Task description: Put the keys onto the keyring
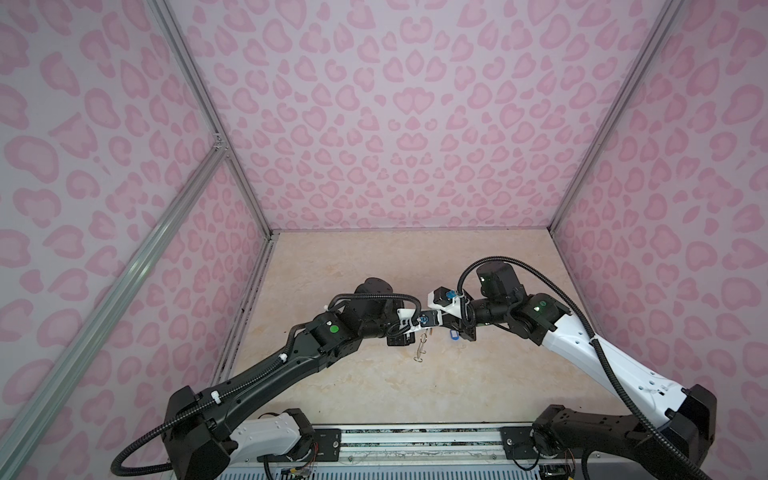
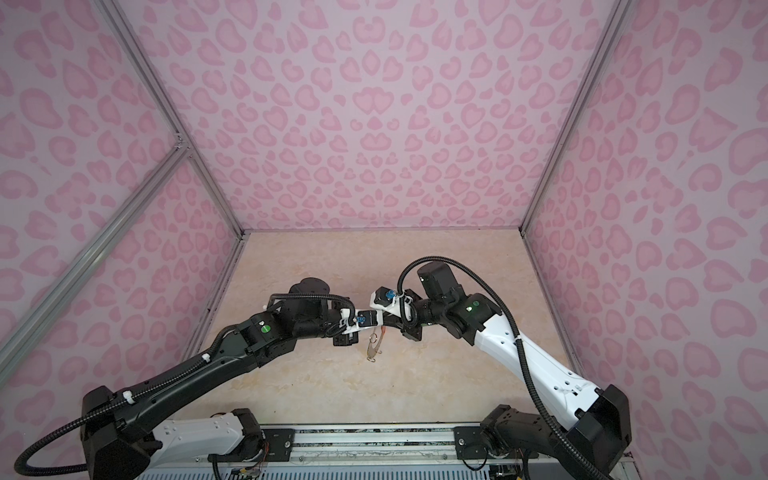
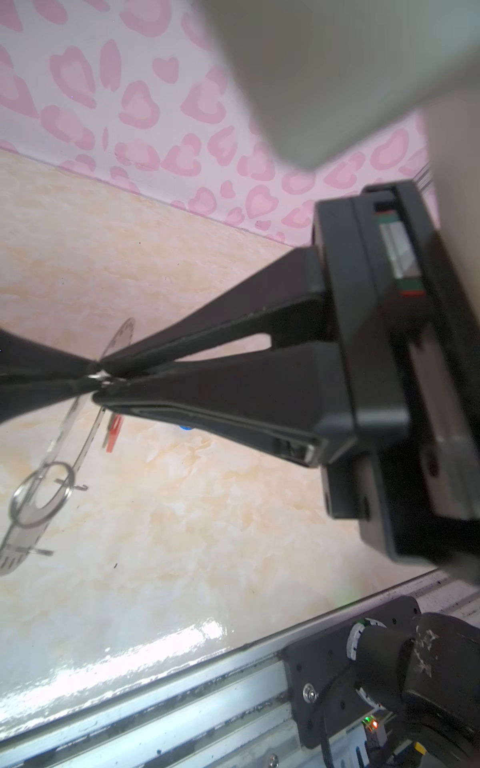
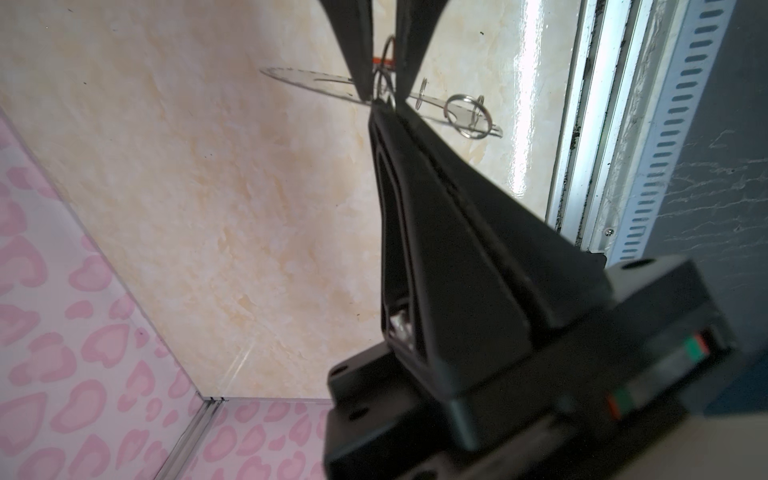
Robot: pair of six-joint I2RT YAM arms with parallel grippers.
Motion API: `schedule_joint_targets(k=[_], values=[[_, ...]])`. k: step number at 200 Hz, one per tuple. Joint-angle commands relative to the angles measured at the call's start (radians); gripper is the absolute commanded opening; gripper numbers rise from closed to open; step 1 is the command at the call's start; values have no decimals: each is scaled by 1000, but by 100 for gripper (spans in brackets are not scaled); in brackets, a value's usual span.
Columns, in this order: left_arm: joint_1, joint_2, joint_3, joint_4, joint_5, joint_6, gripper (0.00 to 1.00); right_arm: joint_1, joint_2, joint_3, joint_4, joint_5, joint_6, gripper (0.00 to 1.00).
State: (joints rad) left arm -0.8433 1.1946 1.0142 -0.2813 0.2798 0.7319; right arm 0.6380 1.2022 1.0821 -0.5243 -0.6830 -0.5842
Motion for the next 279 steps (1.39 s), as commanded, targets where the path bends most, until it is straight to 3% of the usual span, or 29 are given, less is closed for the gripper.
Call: schedule_joint_targets(k=[1,18,72,161,279], values=[[7,-12,-10,42,13,-58,3,-1,-31,-35,60,85,39,27],[17,-30,-32,102,25,-112,3,-4,-76,-95,120,141,111,30],[39,-71,-103,272,-4,-251,3,4,-198,-266,407,104,426,30],[40,-97,-142,395,-103,-342,3,35,-199,-260,538,231,870,26],[40,-105,-152,410,-108,-330,3,34,-107,-185,547,127,1017,20]])
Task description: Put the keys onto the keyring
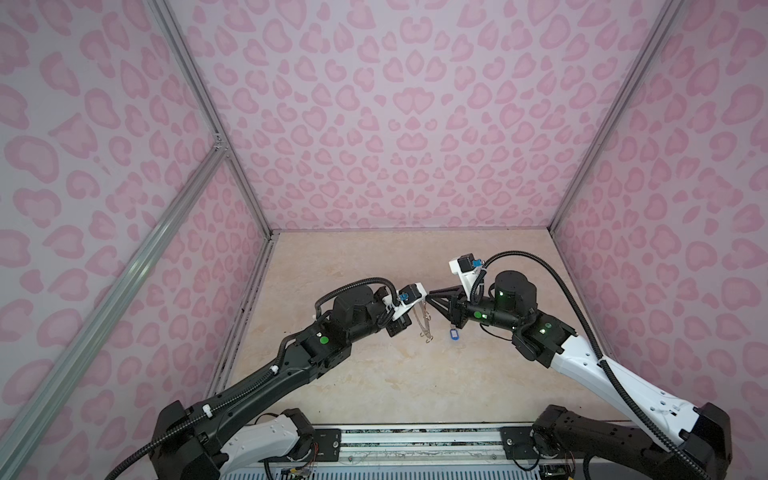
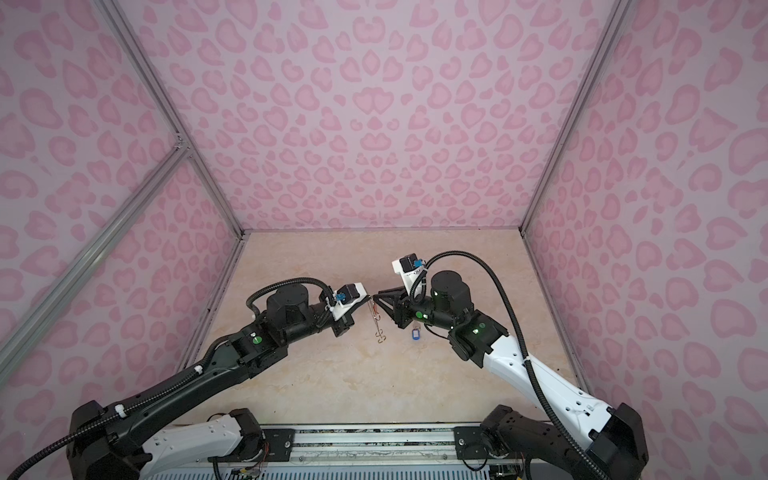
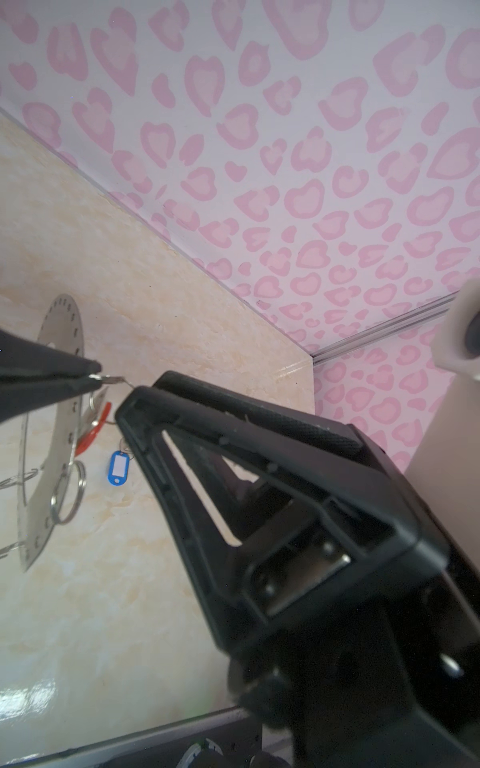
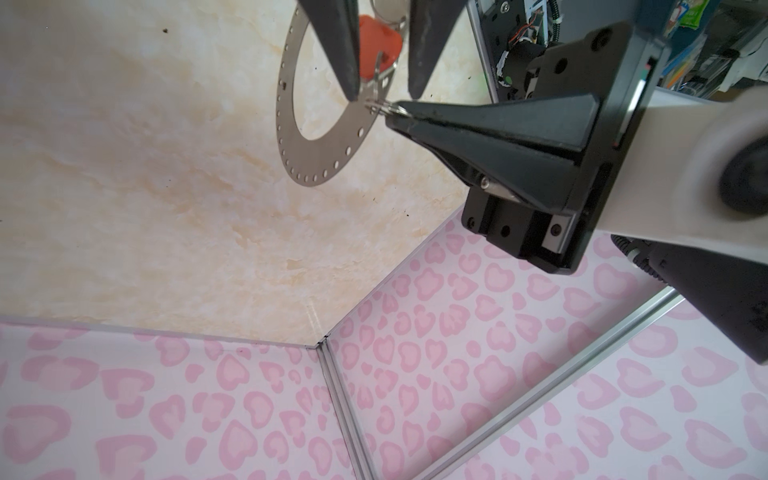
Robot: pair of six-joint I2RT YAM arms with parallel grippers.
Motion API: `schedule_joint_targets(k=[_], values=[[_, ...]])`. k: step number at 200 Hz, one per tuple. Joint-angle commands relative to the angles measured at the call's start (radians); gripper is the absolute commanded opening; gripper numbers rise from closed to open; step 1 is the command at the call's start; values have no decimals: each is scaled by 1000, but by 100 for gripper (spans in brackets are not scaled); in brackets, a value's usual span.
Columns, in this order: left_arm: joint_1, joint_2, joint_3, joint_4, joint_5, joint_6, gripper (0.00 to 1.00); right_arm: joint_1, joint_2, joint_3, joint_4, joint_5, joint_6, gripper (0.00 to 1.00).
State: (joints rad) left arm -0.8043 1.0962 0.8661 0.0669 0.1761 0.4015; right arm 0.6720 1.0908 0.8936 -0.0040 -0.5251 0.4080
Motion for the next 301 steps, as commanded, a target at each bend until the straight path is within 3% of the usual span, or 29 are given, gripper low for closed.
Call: schedule_joint_targets(k=[1,110,143,169,222,301], values=[[2,-7,-4,62,-4,0,3,0,4,3,26,-31,25,20],[1,-13,-3,56,6,10,3,0,35,20,-13,-24,23,8],[2,-17,-4,60,3,12,3,-4,37,25,-35,-21,15,0],[2,-21,-4,73,6,7,3,-15,35,25,-54,-32,13,0],[24,-15,5,153,96,-34,3,-58,44,16,-54,-106,30,0],[69,42,-14,331,242,-86,3,-76,89,46,-45,-236,-48,0]])
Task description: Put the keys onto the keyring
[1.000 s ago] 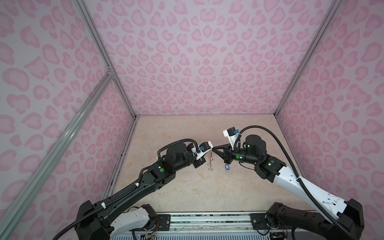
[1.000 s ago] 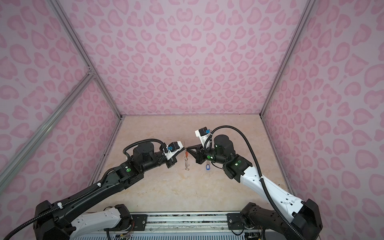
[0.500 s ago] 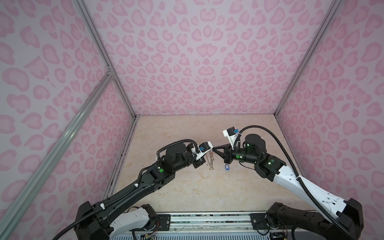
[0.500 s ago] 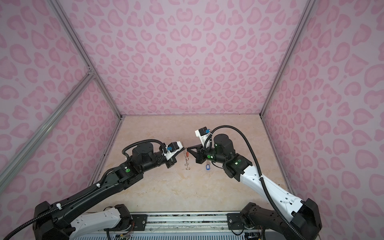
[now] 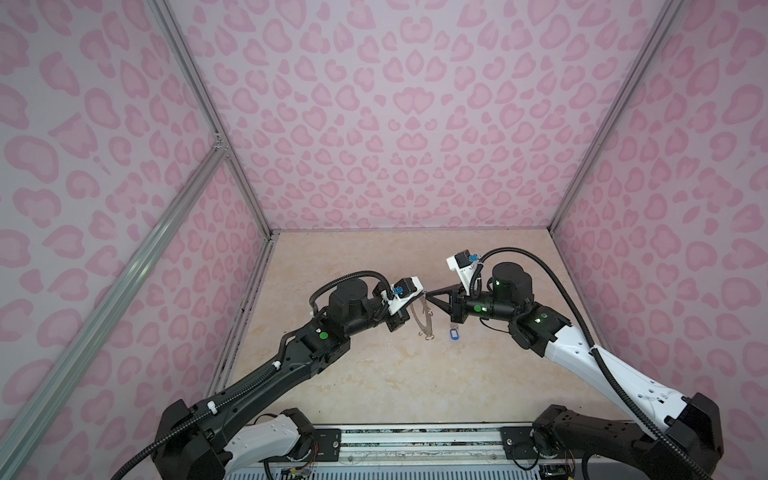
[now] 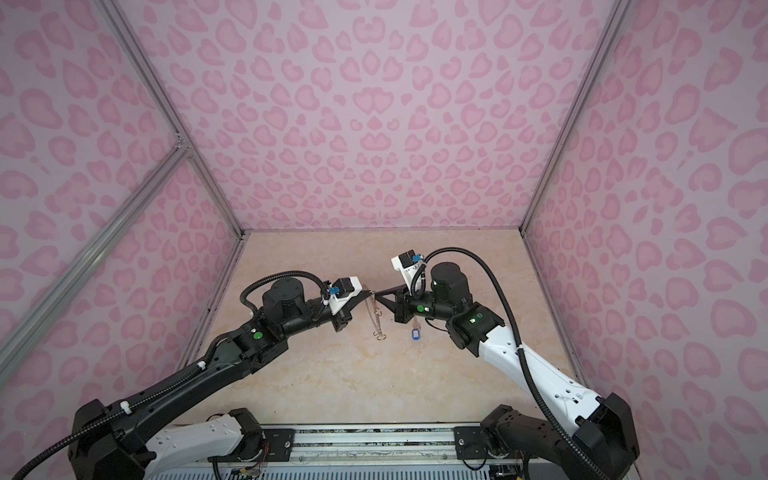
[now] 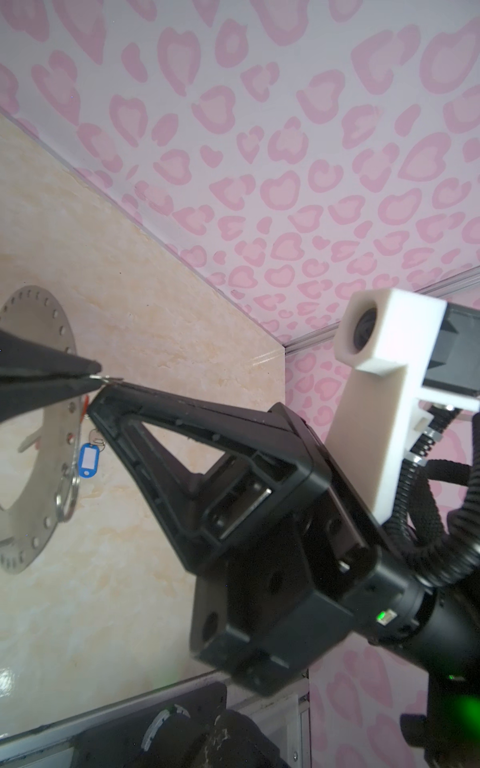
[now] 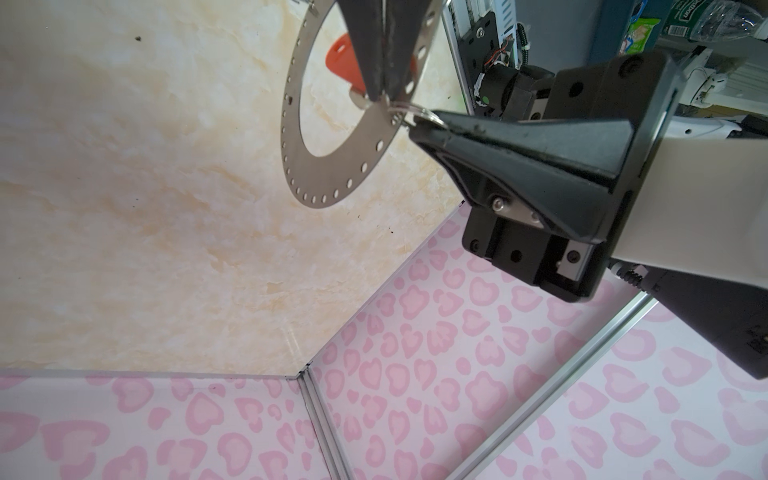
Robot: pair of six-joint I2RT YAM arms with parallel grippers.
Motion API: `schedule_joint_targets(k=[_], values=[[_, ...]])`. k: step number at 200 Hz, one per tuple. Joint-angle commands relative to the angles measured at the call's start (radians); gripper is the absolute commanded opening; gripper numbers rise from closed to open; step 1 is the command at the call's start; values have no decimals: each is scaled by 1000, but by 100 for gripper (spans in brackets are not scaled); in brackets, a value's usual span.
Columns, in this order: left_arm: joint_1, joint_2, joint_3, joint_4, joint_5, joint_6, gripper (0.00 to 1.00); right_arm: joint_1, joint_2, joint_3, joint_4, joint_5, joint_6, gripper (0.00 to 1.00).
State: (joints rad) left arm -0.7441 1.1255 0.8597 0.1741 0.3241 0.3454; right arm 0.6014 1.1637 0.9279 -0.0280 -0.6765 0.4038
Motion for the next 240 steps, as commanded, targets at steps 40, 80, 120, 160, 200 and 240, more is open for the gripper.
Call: schedule_joint_targets(k=[40,80,120,160,200,240], values=[[34,25,-22,266,141,-51,3,-51,21,41,-118,-123,-170,9],[64,19,-29,250,186,-59,3,-78,-68,53,-250,-37,-409,28],[68,16,-30,243,222,-66,3,-61,-168,33,-188,22,-592,34],[68,17,-24,230,272,-71,3,-38,-113,119,-254,19,-711,34],[68,18,-13,210,299,-73,3,-21,-76,137,-245,-34,-760,30],[68,28,5,174,331,-72,3,-15,-62,147,-279,-53,-801,25]])
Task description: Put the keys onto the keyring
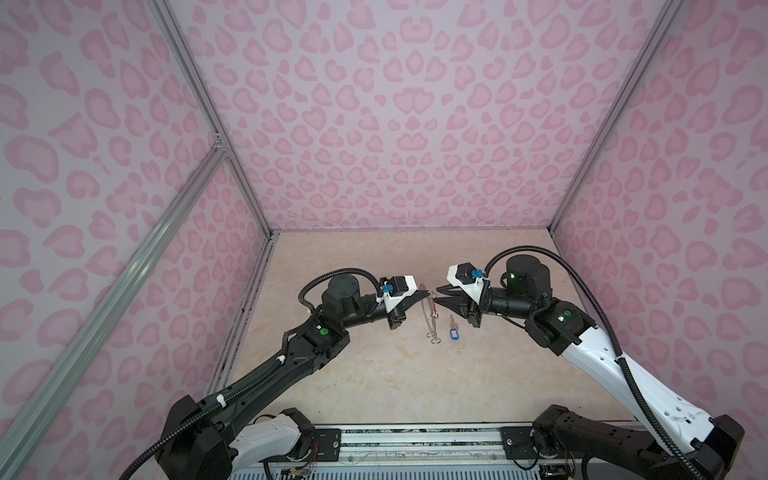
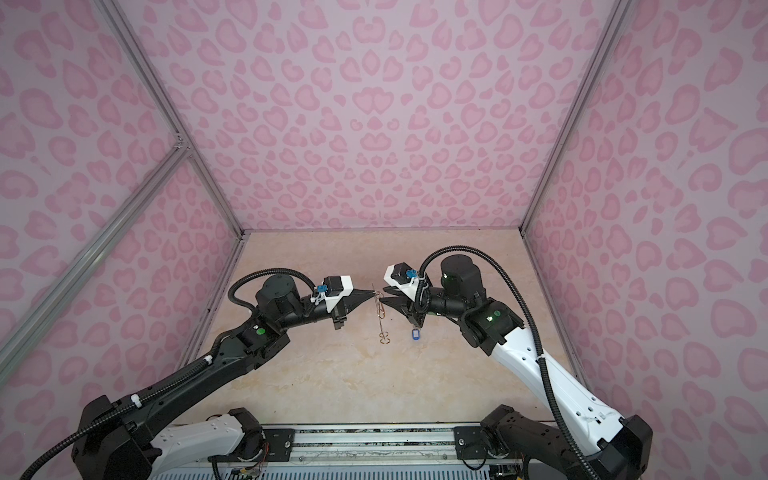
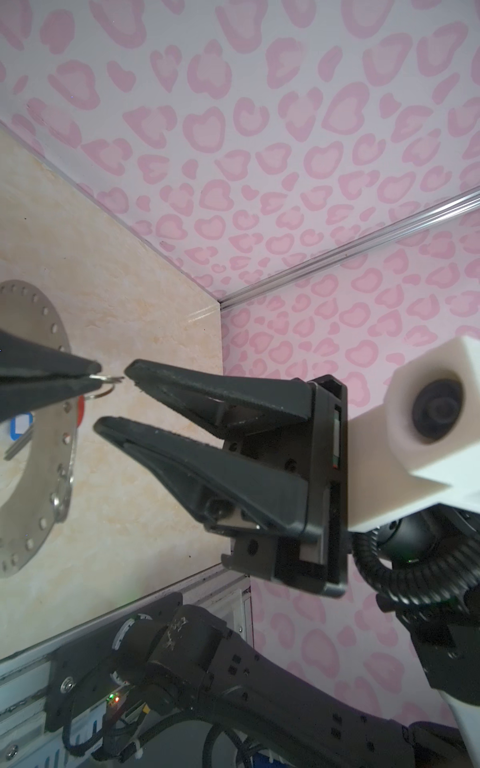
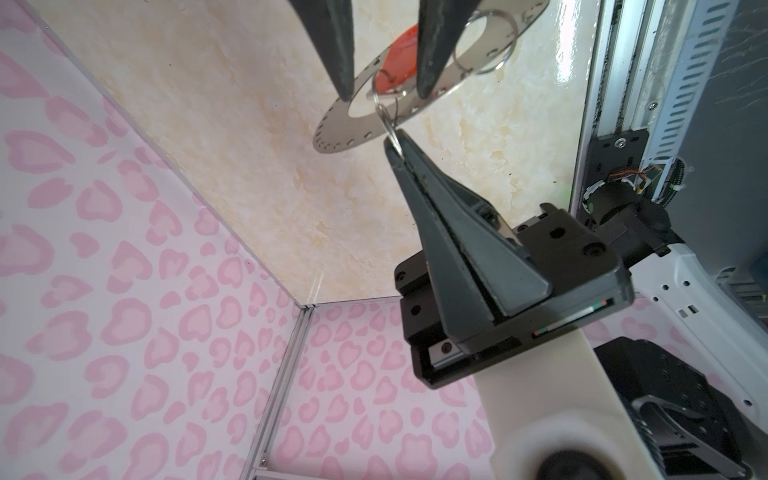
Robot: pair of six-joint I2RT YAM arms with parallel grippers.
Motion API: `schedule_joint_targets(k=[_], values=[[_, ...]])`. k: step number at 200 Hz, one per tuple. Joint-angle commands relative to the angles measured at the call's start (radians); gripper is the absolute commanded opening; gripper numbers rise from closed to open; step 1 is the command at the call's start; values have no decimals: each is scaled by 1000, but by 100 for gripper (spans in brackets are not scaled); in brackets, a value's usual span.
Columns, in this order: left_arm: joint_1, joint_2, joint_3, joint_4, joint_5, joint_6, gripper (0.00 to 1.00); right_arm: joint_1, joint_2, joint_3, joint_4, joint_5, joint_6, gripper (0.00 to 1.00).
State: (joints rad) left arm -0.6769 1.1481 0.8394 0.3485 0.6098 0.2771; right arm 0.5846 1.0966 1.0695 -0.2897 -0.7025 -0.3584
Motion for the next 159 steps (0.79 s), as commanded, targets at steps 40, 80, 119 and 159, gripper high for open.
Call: schedule_joint_targets(k=[40,80,119,159], values=[[0,13,38,-14,70,-4,3,4,14,5,-11,-34,-50,20],[0,15,46,-34,86,3,3,6,17,-2,3,-41,-45,15],[1,16,53,-60,96,16,3,6,14,-9,18,-48,-37,7],[1,17,79,-131,74,67,8,6,16,0,-14,-53,-46,0]])
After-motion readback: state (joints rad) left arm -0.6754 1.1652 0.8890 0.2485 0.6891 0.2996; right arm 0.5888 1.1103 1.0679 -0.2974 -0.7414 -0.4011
